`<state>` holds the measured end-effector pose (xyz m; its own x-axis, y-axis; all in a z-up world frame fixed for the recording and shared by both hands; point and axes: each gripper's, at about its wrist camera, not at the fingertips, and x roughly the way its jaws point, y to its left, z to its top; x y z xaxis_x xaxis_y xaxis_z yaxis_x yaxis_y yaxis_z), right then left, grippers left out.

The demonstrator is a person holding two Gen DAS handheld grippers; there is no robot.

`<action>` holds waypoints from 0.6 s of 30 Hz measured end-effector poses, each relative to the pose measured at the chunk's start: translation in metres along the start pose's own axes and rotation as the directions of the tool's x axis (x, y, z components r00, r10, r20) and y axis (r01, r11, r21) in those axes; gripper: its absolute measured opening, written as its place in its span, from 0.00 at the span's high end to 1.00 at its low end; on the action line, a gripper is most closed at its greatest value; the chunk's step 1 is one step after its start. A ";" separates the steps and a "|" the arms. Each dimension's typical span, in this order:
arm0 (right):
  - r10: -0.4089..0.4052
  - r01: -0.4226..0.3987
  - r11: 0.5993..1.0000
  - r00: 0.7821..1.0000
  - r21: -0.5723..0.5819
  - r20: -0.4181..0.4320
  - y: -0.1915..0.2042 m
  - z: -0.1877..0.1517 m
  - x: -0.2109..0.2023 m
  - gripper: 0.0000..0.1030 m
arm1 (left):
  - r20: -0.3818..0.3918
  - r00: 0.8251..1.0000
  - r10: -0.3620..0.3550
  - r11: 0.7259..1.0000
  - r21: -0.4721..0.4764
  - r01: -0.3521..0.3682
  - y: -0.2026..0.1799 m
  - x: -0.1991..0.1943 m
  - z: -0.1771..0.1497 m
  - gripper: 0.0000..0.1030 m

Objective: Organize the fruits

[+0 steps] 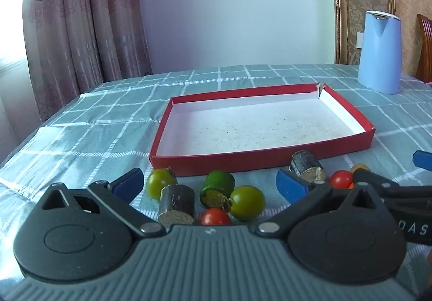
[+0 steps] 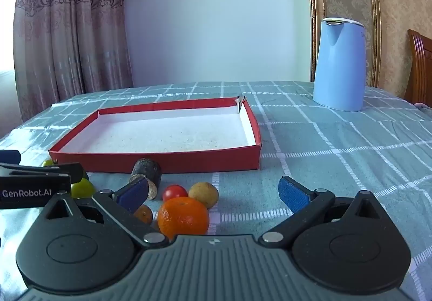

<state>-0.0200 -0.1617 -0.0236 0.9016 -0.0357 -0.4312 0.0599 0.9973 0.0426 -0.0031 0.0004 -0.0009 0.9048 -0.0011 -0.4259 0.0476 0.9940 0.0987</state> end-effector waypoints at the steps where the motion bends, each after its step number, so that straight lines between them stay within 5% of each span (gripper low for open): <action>1: 0.002 -0.002 1.000 1.000 -0.004 -0.008 0.000 -0.001 0.000 0.00 | 0.008 1.000 -0.007 1.000 -0.002 0.007 0.002 -0.003 -0.004 0.00; 8: 0.014 -0.015 1.000 0.999 -0.006 -0.031 0.002 -0.003 0.006 0.00 | -0.059 0.998 -0.020 1.000 -0.001 0.020 0.005 0.013 -0.004 0.00; 14: 0.021 -0.021 1.000 0.999 0.007 -0.043 0.002 -0.007 0.009 0.00 | -0.125 0.988 -0.093 0.992 -0.102 0.081 0.022 0.030 -0.009 0.00; 18: 0.017 -0.016 1.000 0.999 0.018 -0.038 -0.001 -0.005 0.007 0.00 | -0.086 0.988 -0.128 0.985 -0.129 0.116 0.032 0.026 -0.011 0.00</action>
<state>-0.0161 -0.1629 -0.0313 0.8856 -0.0164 -0.4642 0.0529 0.9964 0.0657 0.0178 0.0337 -0.0187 0.8513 -0.1187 -0.5111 0.0976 0.9929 -0.0680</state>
